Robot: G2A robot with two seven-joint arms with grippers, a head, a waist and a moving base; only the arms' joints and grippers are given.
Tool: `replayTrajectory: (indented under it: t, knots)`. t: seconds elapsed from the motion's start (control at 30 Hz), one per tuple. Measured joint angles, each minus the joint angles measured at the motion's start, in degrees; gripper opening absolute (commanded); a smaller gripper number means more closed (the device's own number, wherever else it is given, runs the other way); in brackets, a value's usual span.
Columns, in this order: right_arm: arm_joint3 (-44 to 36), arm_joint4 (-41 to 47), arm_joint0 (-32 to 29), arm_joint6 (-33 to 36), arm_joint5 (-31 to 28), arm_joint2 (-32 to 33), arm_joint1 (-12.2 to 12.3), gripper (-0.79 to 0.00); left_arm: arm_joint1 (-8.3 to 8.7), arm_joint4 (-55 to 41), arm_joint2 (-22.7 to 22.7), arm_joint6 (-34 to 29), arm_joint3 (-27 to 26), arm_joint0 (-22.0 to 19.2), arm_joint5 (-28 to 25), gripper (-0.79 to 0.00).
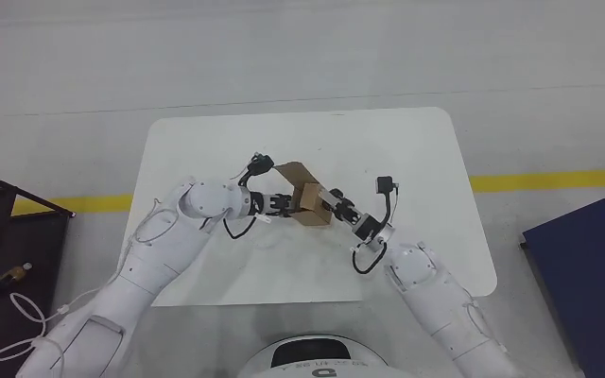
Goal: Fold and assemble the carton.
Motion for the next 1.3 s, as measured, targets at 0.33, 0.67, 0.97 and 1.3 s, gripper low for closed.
replayTrajectory:
  t: [0.33, 0.67, 0.97, 1.3]
  knots:
    - [-1.8, -1.29, -1.24, -0.97, -0.24, 1.51, 0.35, -0.16, 1.23, 4.55, -2.24, -3.88, -8.42, 1.1, 11.35, -0.785]
    - [-2.76, -5.48, -1.61, -0.71, 1.46, 1.63, 0.59, -0.163, 1.77, 4.45, -4.23, -2.3, -11.81, 4.03, 17.08, 0.0]
    - [-4.91, -14.74, -2.65, -2.1, 4.45, 3.84, 1.33, -0.175, 3.12, 0.85, -10.37, -2.99, -15.38, 6.97, 17.14, 0.0]
    - [-14.75, -43.12, -8.04, -3.79, 13.24, 2.38, 2.34, -0.188, 4.56, 1.33, -16.94, -1.83, -11.78, 7.85, 17.84, 0.0]
